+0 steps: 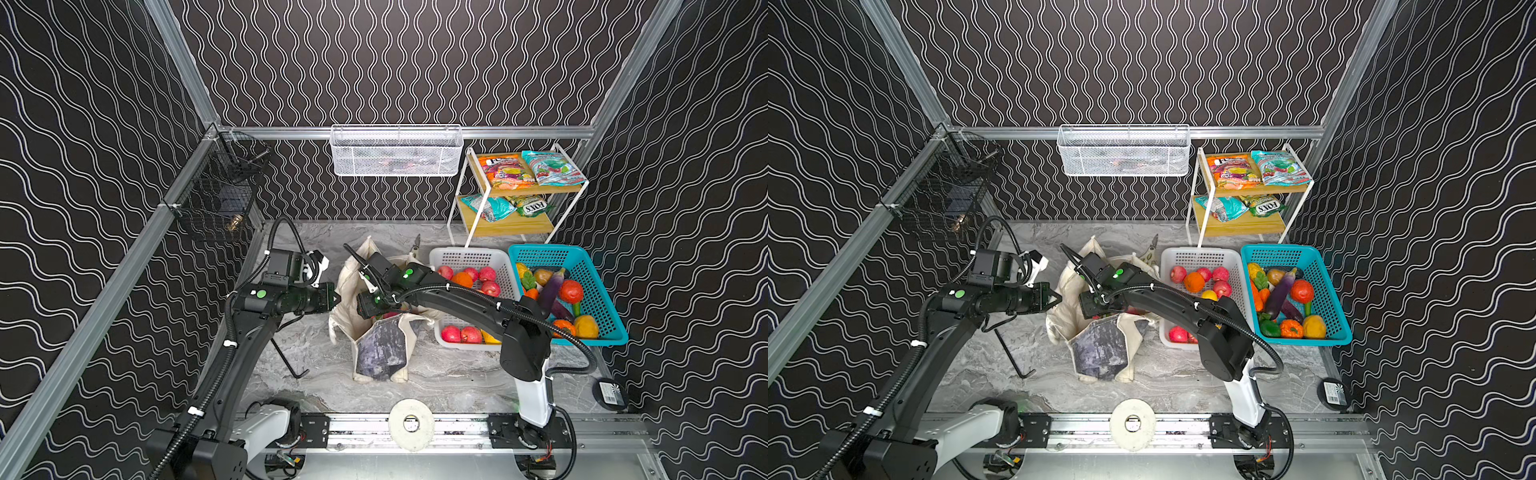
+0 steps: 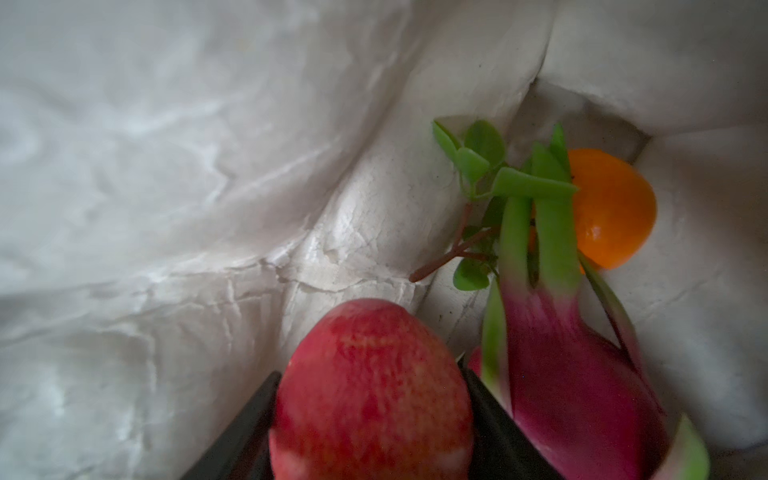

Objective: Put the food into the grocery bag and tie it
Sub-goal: 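Lower the apple into the bag and open the right gripper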

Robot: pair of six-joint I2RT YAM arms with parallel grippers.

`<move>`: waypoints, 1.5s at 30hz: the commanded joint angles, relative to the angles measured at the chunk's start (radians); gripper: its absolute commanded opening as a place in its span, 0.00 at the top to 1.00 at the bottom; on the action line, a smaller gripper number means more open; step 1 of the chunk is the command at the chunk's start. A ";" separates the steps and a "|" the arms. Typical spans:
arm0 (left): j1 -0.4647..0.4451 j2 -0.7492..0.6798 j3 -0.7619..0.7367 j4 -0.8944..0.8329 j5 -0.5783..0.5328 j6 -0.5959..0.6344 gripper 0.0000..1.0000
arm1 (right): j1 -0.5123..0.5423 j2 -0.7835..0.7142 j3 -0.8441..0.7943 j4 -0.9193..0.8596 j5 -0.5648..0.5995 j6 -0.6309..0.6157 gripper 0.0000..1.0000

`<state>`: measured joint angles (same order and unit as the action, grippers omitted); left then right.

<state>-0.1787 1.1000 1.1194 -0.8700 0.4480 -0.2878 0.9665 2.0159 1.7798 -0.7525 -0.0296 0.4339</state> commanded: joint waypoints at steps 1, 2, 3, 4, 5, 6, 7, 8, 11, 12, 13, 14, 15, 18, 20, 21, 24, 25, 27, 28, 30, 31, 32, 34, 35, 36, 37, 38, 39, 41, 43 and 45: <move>-0.002 0.003 0.002 0.012 0.012 0.013 1.00 | 0.005 0.003 -0.015 -0.006 0.023 -0.018 0.43; -0.002 0.004 0.002 0.015 0.011 0.013 1.00 | 0.005 0.002 -0.023 -0.005 0.023 -0.021 0.42; -0.001 0.007 0.002 0.016 0.011 0.015 1.00 | 0.007 0.000 -0.030 -0.003 0.023 -0.022 0.42; -0.002 0.009 0.002 0.016 0.012 0.015 1.00 | 0.006 0.000 -0.039 0.001 0.020 -0.022 0.42; -0.001 0.010 0.003 0.018 0.012 0.015 1.00 | 0.006 -0.001 -0.049 0.005 0.020 -0.022 0.43; -0.002 0.009 0.004 0.021 0.012 0.013 1.00 | 0.007 0.000 -0.057 0.007 0.019 -0.022 0.43; -0.002 0.009 0.004 0.022 0.011 0.013 1.00 | 0.007 0.000 -0.064 0.008 0.017 -0.022 0.43; -0.002 0.010 0.005 0.023 0.011 0.013 1.00 | 0.007 0.000 -0.072 0.011 0.018 -0.022 0.43; -0.002 0.014 0.008 0.025 0.011 0.013 1.00 | 0.007 0.005 -0.097 0.024 0.013 -0.022 0.43; -0.002 0.016 0.008 0.023 0.012 0.014 1.00 | 0.006 0.008 -0.104 0.029 0.010 -0.024 0.43; -0.002 0.017 0.011 0.023 0.014 0.015 1.00 | 0.006 0.012 -0.109 0.031 0.009 -0.026 0.43; -0.001 0.015 0.011 0.025 0.012 0.015 1.00 | 0.006 0.017 -0.114 0.031 0.012 -0.028 0.43; -0.001 0.013 0.012 0.025 0.011 0.013 1.00 | 0.006 0.021 -0.119 0.032 0.015 -0.028 0.43; -0.001 0.009 0.011 0.026 0.006 0.013 1.00 | 0.005 0.033 -0.133 0.032 0.024 -0.029 0.43; -0.001 0.009 0.009 0.026 0.004 0.013 1.00 | 0.005 0.038 -0.142 0.033 0.029 -0.028 0.42; 0.000 0.008 0.009 0.026 0.006 0.015 1.00 | 0.003 0.038 -0.148 0.036 0.030 -0.026 0.42; -0.001 0.005 0.011 0.026 0.011 0.019 1.00 | -0.003 0.038 -0.168 0.045 0.037 -0.019 0.42; 0.000 0.005 0.013 0.026 0.011 0.020 1.00 | -0.005 0.039 -0.174 0.048 0.039 -0.015 0.42; -0.001 0.006 0.017 0.024 0.009 0.022 1.00 | -0.012 0.042 -0.186 0.057 0.038 -0.010 0.42; 0.000 0.008 0.018 0.023 0.011 0.025 1.00 | -0.015 0.045 -0.190 0.057 0.038 -0.008 0.41; -0.001 0.008 0.018 0.023 0.011 0.024 1.00 | -0.021 0.054 -0.192 0.059 0.039 -0.008 0.41; 0.000 0.008 0.017 0.023 0.011 0.024 1.00 | -0.024 0.059 -0.191 0.058 0.040 -0.008 0.41; -0.001 0.008 0.018 0.023 0.011 0.025 1.00 | -0.026 0.064 -0.191 0.057 0.043 -0.008 0.40; 0.000 0.006 0.017 0.023 0.009 0.026 1.00 | -0.026 0.075 -0.185 0.050 0.052 -0.012 0.40; -0.001 0.004 0.014 0.022 0.009 0.026 1.00 | -0.026 0.080 -0.184 0.050 0.055 -0.012 0.39; -0.001 0.003 0.015 0.022 0.009 0.024 1.00 | -0.027 0.083 -0.185 0.050 0.054 -0.014 0.39; 0.000 0.003 0.013 0.021 0.008 0.024 1.00 | -0.028 0.085 -0.187 0.054 0.055 -0.014 0.38; -0.001 0.003 0.014 0.018 0.008 0.024 1.00 | -0.028 0.088 -0.187 0.057 0.054 -0.014 0.38; -0.001 0.003 0.014 0.017 0.008 0.024 1.00 | -0.028 0.090 -0.189 0.059 0.054 -0.015 0.38; -0.001 0.003 0.016 0.015 0.003 0.024 1.00 | -0.029 0.094 -0.189 0.062 0.057 -0.018 0.37; -0.001 0.003 0.018 0.015 0.003 0.022 1.00 | -0.031 0.098 -0.191 0.066 0.057 -0.020 0.37; 0.000 0.004 0.018 0.015 0.003 0.021 1.00 | -0.032 0.101 -0.192 0.071 0.057 -0.022 0.37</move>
<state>-0.1787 1.1084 1.1271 -0.8631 0.4458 -0.2840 0.9443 2.0945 1.6012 -0.6079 -0.0357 0.4263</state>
